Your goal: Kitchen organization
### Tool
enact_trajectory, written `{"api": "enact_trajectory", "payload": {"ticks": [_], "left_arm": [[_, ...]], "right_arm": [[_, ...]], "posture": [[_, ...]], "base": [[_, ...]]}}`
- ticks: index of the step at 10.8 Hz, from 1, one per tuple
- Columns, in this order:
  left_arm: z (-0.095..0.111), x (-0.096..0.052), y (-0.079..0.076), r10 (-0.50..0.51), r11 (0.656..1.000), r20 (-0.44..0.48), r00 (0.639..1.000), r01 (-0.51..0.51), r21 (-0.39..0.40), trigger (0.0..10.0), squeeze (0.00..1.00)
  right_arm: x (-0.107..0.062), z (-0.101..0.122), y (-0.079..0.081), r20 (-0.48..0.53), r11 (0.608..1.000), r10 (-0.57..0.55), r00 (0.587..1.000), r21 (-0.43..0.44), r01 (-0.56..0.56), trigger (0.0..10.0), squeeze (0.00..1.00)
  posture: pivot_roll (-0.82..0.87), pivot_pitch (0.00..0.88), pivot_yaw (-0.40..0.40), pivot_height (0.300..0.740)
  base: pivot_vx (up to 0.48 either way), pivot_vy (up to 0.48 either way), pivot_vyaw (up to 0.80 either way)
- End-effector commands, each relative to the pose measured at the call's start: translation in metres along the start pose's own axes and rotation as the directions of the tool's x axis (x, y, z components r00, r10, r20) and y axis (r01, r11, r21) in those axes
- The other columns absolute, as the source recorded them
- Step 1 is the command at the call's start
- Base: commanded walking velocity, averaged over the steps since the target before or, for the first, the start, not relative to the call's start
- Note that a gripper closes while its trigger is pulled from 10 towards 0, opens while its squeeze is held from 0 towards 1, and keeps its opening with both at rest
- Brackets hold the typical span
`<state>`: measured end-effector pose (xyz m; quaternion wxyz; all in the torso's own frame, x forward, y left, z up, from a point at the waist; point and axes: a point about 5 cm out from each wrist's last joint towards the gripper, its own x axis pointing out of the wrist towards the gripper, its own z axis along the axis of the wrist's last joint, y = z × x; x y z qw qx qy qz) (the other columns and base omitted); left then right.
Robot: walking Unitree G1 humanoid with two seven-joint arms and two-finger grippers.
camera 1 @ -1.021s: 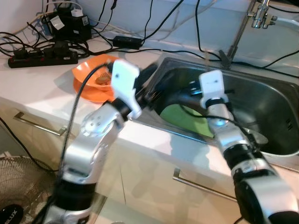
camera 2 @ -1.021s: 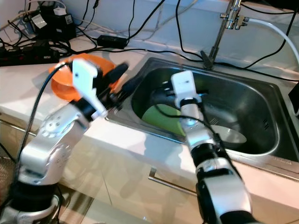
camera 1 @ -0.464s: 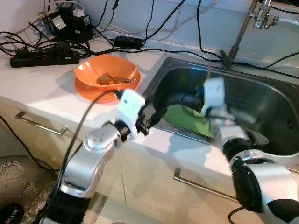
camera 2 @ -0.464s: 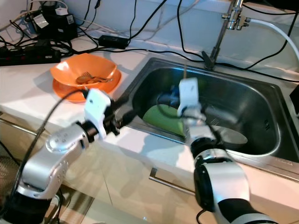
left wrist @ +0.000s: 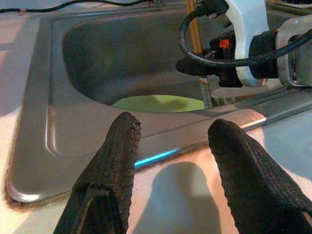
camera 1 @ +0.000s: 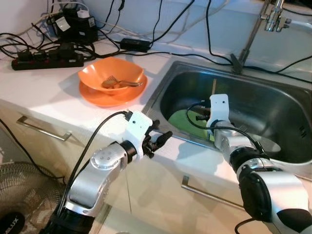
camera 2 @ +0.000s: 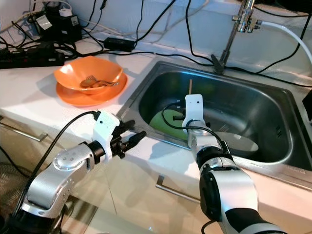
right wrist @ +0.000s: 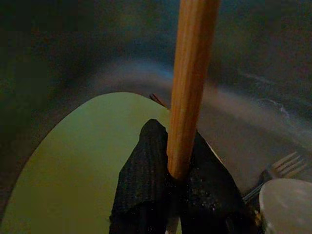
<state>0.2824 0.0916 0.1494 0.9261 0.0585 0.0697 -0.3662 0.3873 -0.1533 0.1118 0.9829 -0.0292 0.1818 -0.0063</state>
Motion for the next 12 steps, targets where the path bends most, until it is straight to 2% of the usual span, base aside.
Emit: {"api": "enact_trajectory", "payload": {"ticks": [1, 2, 3, 7, 8, 9, 10, 12], "left_arm": [[-0.005, 0.002, -0.003, -0.012, 1.0, -0.024, 1.0, 0.012, -0.005, 10.0, 0.0], [-0.005, 0.002, -0.004, -0.016, 1.0, -0.023, 1.0, 0.016, -0.006, 10.0, 0.0], [-0.005, 0.003, -0.005, -0.022, 1.0, -0.024, 0.999, 0.022, -0.002, 10.0, 0.0], [-0.003, 0.004, -0.008, -0.03, 1.0, -0.012, 0.999, 0.03, 0.009, 10.0, 0.0], [0.003, 0.005, -0.003, 0.019, 0.999, 0.021, 1.0, -0.019, 0.033, 10.0, 0.0], [0.008, 0.006, 0.005, 0.093, 0.991, 0.048, 0.995, -0.097, 0.097, 10.0, 0.0], [0.014, 0.006, 0.012, 0.179, 0.955, 0.099, 0.979, -0.197, 0.221, 10.0, 0.0], [0.039, 0.004, 0.022, 0.28, 0.864, 0.216, 0.935, -0.344, 0.367, 10.0, 0.0]], "right_arm": [[-0.001, -0.009, -0.001, -0.039, 1.0, 0.002, 0.999, 0.011, -0.001, 10.0, 0.0], [-0.001, -0.01, -0.001, -0.044, 1.0, 0.004, 0.999, 0.015, -0.004, 10.0, 0.29], [-0.001, -0.011, 0.0, -0.046, 1.0, 0.006, 0.999, 0.021, -0.005, 10.0, 1.0], [0.0, -0.004, 0.001, -0.001, 1.0, 0.009, 1.0, -0.002, -0.009, 10.0, 1.0], [0.0, 0.021, 0.005, 0.137, 0.999, 0.036, 0.99, -0.039, -0.031, 10.0, 0.0], [-0.002, 0.046, 0.008, 0.272, 0.998, 0.051, 0.961, -0.04, -0.042, 10.0, 0.0], [-0.007, 0.068, 0.009, 0.399, 0.998, 0.052, 0.915, 0.0, -0.057, 10.0, 0.0], [-0.017, 0.089, 0.011, 0.558, 0.994, 0.049, 0.829, 0.057, -0.098, 10.0, 0.0]], "posture": [[0.3, 0.0, -0.059, 0.74], [0.3, 0.0, -0.059, 0.74], [0.31, 0.0, -0.058, 0.74], [0.3, 0.0, -0.057, 0.74], [0.3, 0.0, -0.056, 0.74], [0.29, 0.0, -0.057, 0.74], [0.28, 0.007, -0.059, 0.74], [0.27, 0.02, -0.058, 0.74]], "base": [[0.0, 0.0, 0.0], [0.0, 0.0, 0.0], [0.0, 0.0, 0.0], [0.0, 0.0, 0.0], [0.0, 0.0, 0.0], [0.0, 0.0, 0.0], [0.0, 0.0, 0.0], [0.0, 0.0, 0.0]]}}
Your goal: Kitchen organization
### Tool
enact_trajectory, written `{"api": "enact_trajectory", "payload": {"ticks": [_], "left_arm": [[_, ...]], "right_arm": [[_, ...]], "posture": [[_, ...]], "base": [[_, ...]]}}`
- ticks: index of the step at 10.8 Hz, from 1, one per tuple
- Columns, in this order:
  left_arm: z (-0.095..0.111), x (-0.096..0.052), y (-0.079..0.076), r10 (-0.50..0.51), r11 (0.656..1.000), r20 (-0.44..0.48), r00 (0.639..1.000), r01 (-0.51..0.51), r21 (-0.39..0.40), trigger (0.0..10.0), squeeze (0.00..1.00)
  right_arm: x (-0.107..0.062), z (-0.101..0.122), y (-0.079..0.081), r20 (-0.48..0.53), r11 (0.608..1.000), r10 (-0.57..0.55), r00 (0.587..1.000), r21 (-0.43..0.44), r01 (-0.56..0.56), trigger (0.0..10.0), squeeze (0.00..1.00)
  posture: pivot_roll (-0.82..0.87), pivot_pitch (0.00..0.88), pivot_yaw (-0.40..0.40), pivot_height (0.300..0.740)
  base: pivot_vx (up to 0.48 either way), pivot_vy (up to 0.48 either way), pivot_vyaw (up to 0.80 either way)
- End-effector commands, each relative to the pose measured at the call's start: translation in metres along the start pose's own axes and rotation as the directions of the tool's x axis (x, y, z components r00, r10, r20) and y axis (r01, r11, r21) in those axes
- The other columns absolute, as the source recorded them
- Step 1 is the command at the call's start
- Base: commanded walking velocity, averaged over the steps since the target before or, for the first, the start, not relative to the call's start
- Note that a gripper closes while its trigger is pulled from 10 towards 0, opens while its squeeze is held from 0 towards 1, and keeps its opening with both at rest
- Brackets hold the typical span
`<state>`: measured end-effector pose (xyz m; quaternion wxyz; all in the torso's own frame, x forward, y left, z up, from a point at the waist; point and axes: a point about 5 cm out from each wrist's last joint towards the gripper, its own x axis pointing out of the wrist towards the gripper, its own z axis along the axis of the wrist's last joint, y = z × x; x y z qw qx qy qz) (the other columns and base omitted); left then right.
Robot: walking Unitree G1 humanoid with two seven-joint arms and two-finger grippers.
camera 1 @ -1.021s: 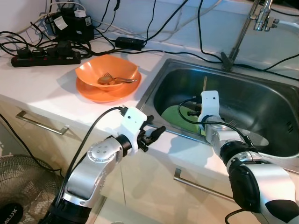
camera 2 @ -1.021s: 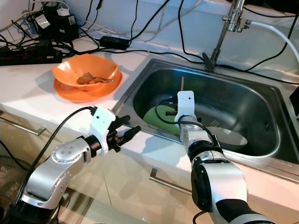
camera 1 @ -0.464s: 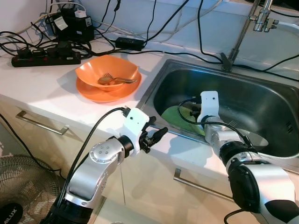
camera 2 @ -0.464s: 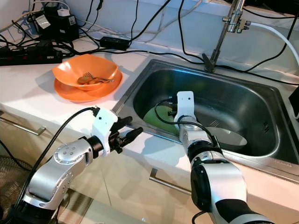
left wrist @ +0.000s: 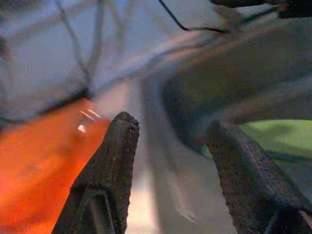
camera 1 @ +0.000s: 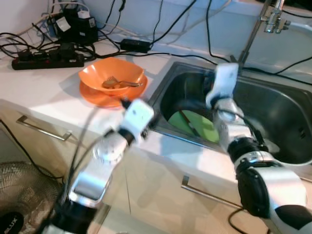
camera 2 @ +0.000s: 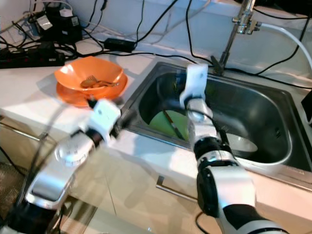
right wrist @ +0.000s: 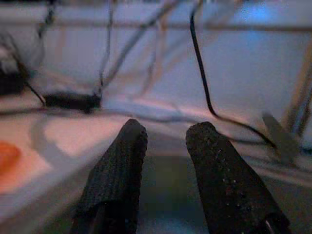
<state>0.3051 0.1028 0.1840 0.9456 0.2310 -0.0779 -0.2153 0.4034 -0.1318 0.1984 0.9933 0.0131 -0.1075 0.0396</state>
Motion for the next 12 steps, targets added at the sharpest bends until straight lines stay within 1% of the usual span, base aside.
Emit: {"api": "enact_trajectory", "payload": {"ticks": [1, 2, 3, 4, 5, 7, 8, 10, 12], "left_arm": [[0.012, 0.003, 0.006, 0.046, 0.995, 0.053, 0.998, -0.05, 0.086, 10.0, 0.0], [0.013, 0.005, 0.007, 0.05, 0.986, 0.058, 0.997, -0.059, 0.153, 10.0, 0.0], [0.014, 0.007, 0.008, 0.056, 0.972, 0.067, 0.996, -0.069, 0.224, 10.0, 0.0], [0.013, 0.01, 0.008, 0.057, 0.953, 0.058, 0.997, -0.071, 0.294, 10.0, 0.0], [0.003, 0.016, 0.008, 0.07, 0.921, 0.015, 0.997, -0.071, 0.382, 10.0, 0.0], [-0.007, 0.025, 0.006, 0.087, 0.893, -0.012, 0.996, -0.073, 0.444, 10.0, 0.0], [-0.009, 0.027, 0.008, 0.11, 0.879, -0.025, 0.994, -0.085, 0.469, 10.0, 0.0], [-0.01, 0.031, 0.016, 0.153, 0.849, -0.031, 0.988, -0.115, 0.516, 10.0, 0.0], [-0.008, 0.032, 0.019, 0.161, 0.835, -0.017, 0.987, -0.127, 0.535, 10.0, 0.0]], "right_arm": [[-0.003, 0.002, -0.003, 0.052, 0.999, -0.013, 0.999, 0.036, 0.011, 10.0, 0.0], [-0.008, -0.004, 0.0, 0.052, 0.999, -0.008, 0.999, 0.037, 0.006, 10.0, 0.0], [-0.014, -0.016, 0.001, 0.02, 0.999, -0.015, 1.0, 0.051, 0.014, 10.0, 0.0], [-0.021, -0.029, 0.003, -0.03, 0.998, -0.028, 0.999, 0.061, 0.03, 10.0, 0.0], [-0.027, -0.036, 0.006, -0.04, 0.993, -0.044, 0.998, 0.107, 0.048, 10.0, 0.0], [-0.029, -0.04, 0.013, -0.049, 0.991, -0.027, 0.998, 0.129, 0.033, 10.0, 0.0], [-0.03, -0.04, 0.014, -0.048, 0.99, -0.032, 0.998, 0.137, 0.038, 10.0, 0.0], [-0.032, -0.043, 0.013, -0.06, 0.989, -0.034, 0.998, 0.139, 0.042, 10.0, 0.0], [-0.034, -0.046, 0.013, -0.075, 0.988, -0.042, 0.996, 0.145, 0.052, 10.0, 0.0]], "posture": [[0.26, 0.024, -0.056, 0.74], [0.26, 0.028, -0.055, 0.74], [0.26, 0.032, -0.062, 0.74], [0.26, 0.033, -0.062, 0.74], [0.26, 0.031, -0.064, 0.74], [0.24, 0.025, -0.062, 0.74], [0.24, 0.025, -0.063, 0.74], [0.25, 0.026, -0.064, 0.74], [0.25, 0.024, -0.063, 0.74]], "base": [[0.0, 0.0, 0.0], [0.0, 0.0, 0.0], [0.0, 0.0, 0.0], [0.0, 0.0, 0.0], [0.0, 0.0, 0.0], [0.0, 0.0, 0.0], [0.0, 0.0, 0.0], [0.0, 0.0, 0.0], [0.0, 0.0, 0.0]]}}
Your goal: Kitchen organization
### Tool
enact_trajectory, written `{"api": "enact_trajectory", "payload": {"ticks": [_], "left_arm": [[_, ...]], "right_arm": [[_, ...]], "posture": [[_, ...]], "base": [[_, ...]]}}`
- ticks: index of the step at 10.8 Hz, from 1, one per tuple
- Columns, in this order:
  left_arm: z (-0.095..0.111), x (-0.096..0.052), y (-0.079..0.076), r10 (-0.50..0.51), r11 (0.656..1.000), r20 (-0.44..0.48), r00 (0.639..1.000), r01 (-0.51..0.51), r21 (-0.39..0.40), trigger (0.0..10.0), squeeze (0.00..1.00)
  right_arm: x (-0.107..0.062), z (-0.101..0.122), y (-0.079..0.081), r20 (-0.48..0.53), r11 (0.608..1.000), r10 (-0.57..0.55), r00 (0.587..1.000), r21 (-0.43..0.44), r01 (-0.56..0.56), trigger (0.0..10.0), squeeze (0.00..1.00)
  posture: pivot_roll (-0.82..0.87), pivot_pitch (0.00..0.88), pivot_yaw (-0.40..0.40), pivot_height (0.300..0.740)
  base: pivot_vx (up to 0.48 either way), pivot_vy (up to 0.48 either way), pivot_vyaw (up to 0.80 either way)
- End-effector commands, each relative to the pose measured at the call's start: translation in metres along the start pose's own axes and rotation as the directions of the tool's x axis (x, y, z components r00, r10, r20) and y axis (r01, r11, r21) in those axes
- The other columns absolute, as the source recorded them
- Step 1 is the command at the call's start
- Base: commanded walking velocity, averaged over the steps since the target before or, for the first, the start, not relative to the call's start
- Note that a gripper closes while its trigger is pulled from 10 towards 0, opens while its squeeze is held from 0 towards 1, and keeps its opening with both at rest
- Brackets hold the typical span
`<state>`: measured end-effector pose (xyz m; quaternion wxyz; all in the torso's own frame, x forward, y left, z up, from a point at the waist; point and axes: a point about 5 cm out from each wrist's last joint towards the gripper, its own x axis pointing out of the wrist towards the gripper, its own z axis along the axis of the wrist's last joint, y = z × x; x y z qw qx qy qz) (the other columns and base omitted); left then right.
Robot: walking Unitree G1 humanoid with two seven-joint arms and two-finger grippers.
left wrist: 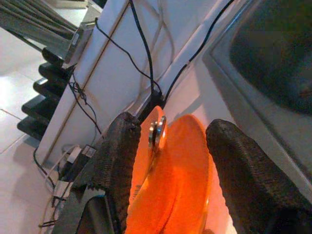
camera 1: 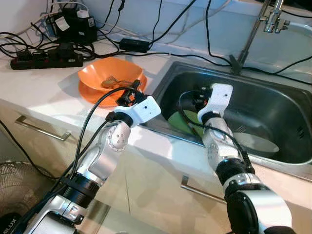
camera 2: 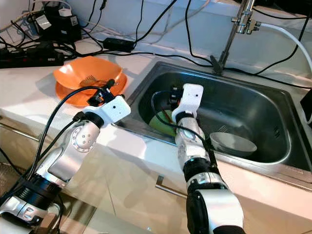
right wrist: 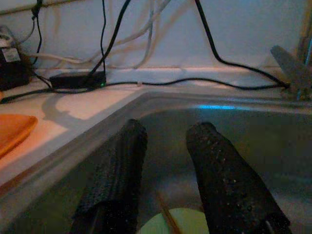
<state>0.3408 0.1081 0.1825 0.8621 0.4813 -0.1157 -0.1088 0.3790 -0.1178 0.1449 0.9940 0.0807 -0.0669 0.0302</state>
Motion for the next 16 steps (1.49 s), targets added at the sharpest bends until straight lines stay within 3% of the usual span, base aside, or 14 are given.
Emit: {"api": "enact_trajectory", "payload": {"ticks": [1, 6, 7, 8, 9, 10, 16], "left_arm": [[0.002, 0.003, 0.005, 0.019, 1.0, 0.005, 1.0, -0.02, 0.018, 10.0, 0.0], [-0.011, 0.012, 0.004, 0.016, 0.998, -0.085, 0.996, -0.011, 0.067, 9.9, 0.0], [-0.011, 0.014, 0.006, 0.03, 0.997, -0.088, 0.996, -0.024, 0.067, 5.5, 0.0], [-0.01, 0.016, 0.006, 0.034, 0.997, -0.087, 0.996, -0.028, 0.068, 4.4, 0.0], [-0.01, 0.016, 0.006, 0.036, 0.997, -0.087, 0.996, -0.03, 0.067, 4.7, 0.0], [-0.011, 0.017, 0.006, 0.036, 0.997, -0.09, 0.995, -0.03, 0.067, 0.0, 0.0], [-0.012, 0.017, 0.005, 0.04, 0.997, -0.084, 0.996, -0.034, 0.063, 0.0, 0.0]], "right_arm": [[0.0, 0.001, -0.001, 0.001, 1.0, -0.014, 1.0, 0.017, 0.014, 10.0, 0.0], [-0.001, 0.0, -0.002, -0.008, 1.0, -0.015, 1.0, 0.019, 0.015, 10.0, 0.0], [-0.002, -0.002, -0.001, -0.012, 1.0, -0.014, 1.0, 0.018, 0.015, 10.0, 0.0], [-0.002, -0.002, -0.001, -0.015, 1.0, -0.013, 1.0, 0.02, 0.013, 10.0, 0.0], [-0.002, -0.003, -0.001, -0.018, 1.0, -0.012, 1.0, 0.02, 0.013, 10.0, 0.0], [-0.002, -0.003, -0.001, -0.02, 1.0, -0.012, 1.0, 0.02, 0.012, 10.0, 0.0], [-0.003, -0.007, -0.001, -0.037, 1.0, -0.016, 0.999, 0.024, 0.017, 10.0, 0.0]], "posture": [[0.25, 0.023, -0.063, 0.74], [0.25, 0.02, -0.065, 0.74], [0.25, 0.02, -0.065, 0.74], [0.25, 0.02, -0.065, 0.74], [0.25, 0.021, -0.066, 0.74], [0.25, 0.02, -0.065, 0.74], [0.25, 0.012, -0.063, 0.74]], "base": [[0.0, 0.0, 0.0], [0.0, 0.0, 0.0], [0.0, 0.0, 0.0], [0.0, 0.0, 0.0], [0.0, 0.0, 0.0], [0.0, 0.0, 0.0], [0.0, 0.0, 0.0]]}}
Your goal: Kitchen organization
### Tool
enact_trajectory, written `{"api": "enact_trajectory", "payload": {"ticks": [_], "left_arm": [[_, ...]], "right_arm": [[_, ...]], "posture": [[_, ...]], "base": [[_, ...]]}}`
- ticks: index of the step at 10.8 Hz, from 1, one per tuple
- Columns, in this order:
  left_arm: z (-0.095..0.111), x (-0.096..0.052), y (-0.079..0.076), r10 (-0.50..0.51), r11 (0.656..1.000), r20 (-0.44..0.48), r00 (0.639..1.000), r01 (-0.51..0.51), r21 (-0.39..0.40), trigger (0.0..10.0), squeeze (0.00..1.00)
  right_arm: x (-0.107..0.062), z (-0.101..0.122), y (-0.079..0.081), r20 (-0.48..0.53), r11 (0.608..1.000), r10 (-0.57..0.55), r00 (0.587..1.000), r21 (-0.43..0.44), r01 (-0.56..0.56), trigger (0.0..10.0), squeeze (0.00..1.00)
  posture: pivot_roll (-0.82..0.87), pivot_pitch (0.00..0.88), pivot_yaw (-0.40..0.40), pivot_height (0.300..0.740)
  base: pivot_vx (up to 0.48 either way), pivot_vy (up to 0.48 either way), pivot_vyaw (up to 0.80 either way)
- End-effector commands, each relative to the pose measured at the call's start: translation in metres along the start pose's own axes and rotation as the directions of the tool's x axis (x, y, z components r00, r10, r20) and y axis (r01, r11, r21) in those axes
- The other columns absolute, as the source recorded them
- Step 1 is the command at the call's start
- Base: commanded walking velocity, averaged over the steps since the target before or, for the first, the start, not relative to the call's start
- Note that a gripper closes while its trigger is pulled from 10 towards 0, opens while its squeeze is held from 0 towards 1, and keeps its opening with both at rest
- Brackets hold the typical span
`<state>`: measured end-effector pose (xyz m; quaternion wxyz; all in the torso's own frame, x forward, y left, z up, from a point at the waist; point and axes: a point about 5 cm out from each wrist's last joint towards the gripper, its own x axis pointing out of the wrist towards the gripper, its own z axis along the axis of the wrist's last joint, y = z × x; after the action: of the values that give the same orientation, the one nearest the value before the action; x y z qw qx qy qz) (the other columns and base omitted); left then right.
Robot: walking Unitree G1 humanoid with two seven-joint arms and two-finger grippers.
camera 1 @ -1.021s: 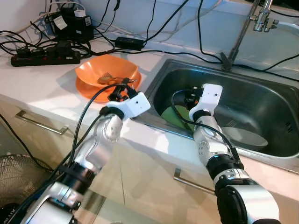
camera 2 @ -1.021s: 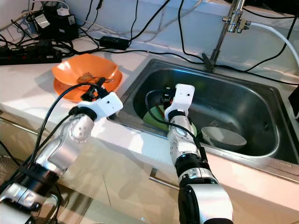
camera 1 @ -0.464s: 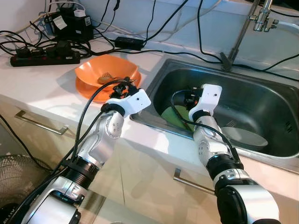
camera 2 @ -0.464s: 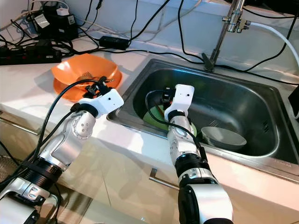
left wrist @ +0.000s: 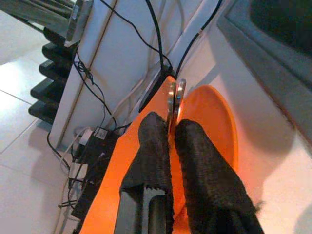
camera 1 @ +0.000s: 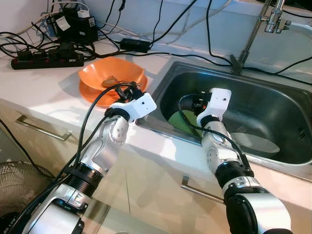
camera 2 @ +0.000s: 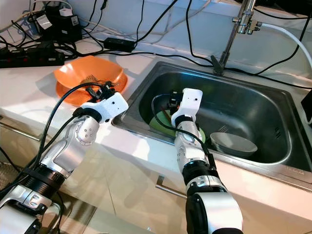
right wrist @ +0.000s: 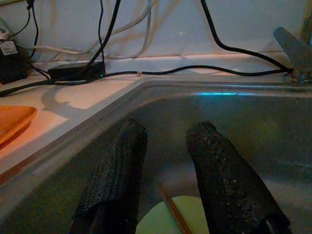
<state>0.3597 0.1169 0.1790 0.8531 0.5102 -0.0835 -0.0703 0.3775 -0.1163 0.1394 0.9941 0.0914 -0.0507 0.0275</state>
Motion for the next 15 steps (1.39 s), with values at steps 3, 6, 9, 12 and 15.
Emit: {"api": "enact_trajectory", "payload": {"ticks": [3, 6, 9, 12, 15], "left_arm": [[0.008, 0.002, 0.011, 0.048, 0.998, 0.026, 0.999, -0.049, 0.026, 0.0, 0.0], [0.017, 0.005, 0.03, 0.116, 0.991, 0.053, 0.992, -0.12, 0.064, 0.0, 0.0], [0.029, 0.003, 0.053, 0.2, 0.974, 0.086, 0.976, -0.208, 0.094, 0.0, 0.0], [0.064, -0.004, 0.061, 0.23, 0.971, 0.293, 0.928, -0.24, -0.002, 10.0, 0.0], [0.109, -0.027, 0.071, 0.302, 0.869, 0.473, 0.828, -0.035, -0.493, 10.0, 0.0]], "right_arm": [[-0.001, -0.001, -0.002, -0.008, 1.0, -0.01, 1.0, 0.005, 0.01, 10.0, 0.0], [-0.001, -0.002, -0.001, -0.011, 1.0, -0.009, 1.0, 0.007, 0.009, 10.0, 0.0], [-0.001, -0.002, -0.002, -0.011, 1.0, -0.015, 1.0, 0.006, 0.015, 10.0, 0.0], [-0.001, -0.003, -0.002, -0.013, 1.0, -0.014, 1.0, 0.003, 0.014, 10.0, 0.0], [0.0, 0.005, -0.006, 0.039, 0.999, -0.018, 0.999, -0.032, 0.019, 10.0, 1.0]], "posture": [[0.26, 0.005, -0.064, 0.74], [0.26, 0.0, -0.064, 0.74], [0.26, 0.005, -0.065, 0.74], [0.26, 0.007, -0.067, 0.74], [0.26, 0.012, -0.067, 0.74]], "base": [[0.0, 0.0, 0.0], [0.0, 0.0, 0.0], [0.0, 0.0, 0.0], [0.0, 0.0, 0.0], [0.0, 0.0, 0.0]]}}
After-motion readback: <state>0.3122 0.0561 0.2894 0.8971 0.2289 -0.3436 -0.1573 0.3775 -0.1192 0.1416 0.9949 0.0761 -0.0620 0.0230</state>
